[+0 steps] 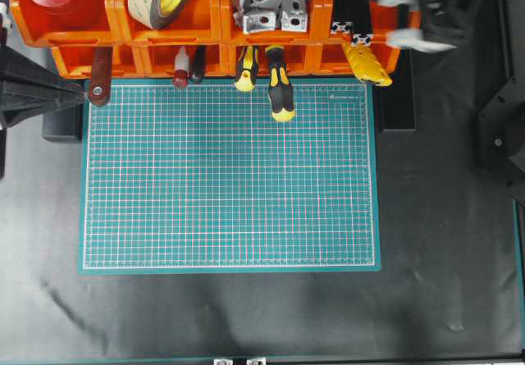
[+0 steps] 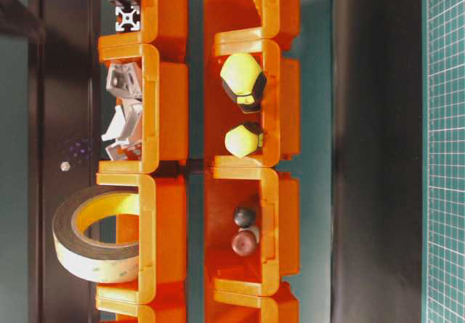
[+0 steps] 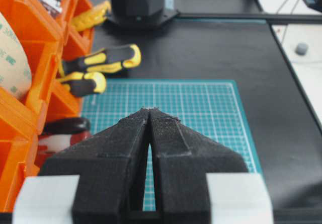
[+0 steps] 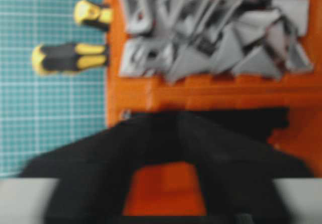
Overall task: Pick corner brachets from container rack with right arm.
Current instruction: 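Move the right gripper up to the bin of grey corner brackets, then lower the open right gripper into the bracket bin and close it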
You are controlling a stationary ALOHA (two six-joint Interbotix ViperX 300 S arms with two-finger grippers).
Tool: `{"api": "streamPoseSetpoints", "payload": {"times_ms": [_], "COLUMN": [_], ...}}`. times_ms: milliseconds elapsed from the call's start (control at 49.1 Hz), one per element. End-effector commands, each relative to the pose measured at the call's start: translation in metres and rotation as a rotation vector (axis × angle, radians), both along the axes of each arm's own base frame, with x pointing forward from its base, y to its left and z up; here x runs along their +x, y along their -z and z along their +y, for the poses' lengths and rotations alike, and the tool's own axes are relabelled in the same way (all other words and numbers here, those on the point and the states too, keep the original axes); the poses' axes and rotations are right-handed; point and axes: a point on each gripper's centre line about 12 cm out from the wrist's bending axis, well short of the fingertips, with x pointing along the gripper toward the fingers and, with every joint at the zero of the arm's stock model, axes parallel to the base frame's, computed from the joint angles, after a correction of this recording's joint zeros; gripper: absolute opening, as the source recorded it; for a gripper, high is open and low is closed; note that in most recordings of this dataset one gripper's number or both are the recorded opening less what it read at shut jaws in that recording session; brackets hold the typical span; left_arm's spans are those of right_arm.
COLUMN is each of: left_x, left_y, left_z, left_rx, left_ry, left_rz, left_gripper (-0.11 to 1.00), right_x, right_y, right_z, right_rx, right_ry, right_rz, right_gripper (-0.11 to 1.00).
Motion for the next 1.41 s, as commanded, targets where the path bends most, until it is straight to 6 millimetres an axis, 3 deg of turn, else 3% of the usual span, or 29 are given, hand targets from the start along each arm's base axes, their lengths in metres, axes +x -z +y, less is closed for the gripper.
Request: {"api": "streamPoseSetpoints", "payload": {"times_ms": [0,102,183,713,977,1385], "left_x": [0.002,0.0,-0.002,-0.004,-0.004,-0.004], "left_y": [-0.011,-0.011,-0.01,-0.009,-0.009,-0.011], "left_z": [0.001,0.003,0.004,0.005,0.005,0.005], "left_rx": [0.004,0.003,0.003,0.003,0.003,0.003], "left_ry": [-0.004,-0.013,-0.02,-0.022,-0.022,-0.023], "left_rz": [-0.026,-0.018,-0.006,0.006,0.006,0.0], "left_gripper": [0.0,0.0,0.0,0.0,0.0,0.0], "right_x": [0.014,0.026,0.035,0.065,0.068,0.079], "right_y": [-0.009,-0.003,-0.001,0.021,0.03,0.057], "right_z": [-0.007,-0.011,-0.014,-0.026,-0.039,-0.038], "right_rx": [-0.012,-0.032,-0.047,-0.012,0.013,0.069], "right_ry": [0.0,-0.026,-0.042,0.001,0.068,0.076], "right_rz": [-0.016,-0.002,-0.01,0.01,0.017,0.068], "right_gripper": [0.5,0.76,0.85,0.85,0.85,0.85]}}
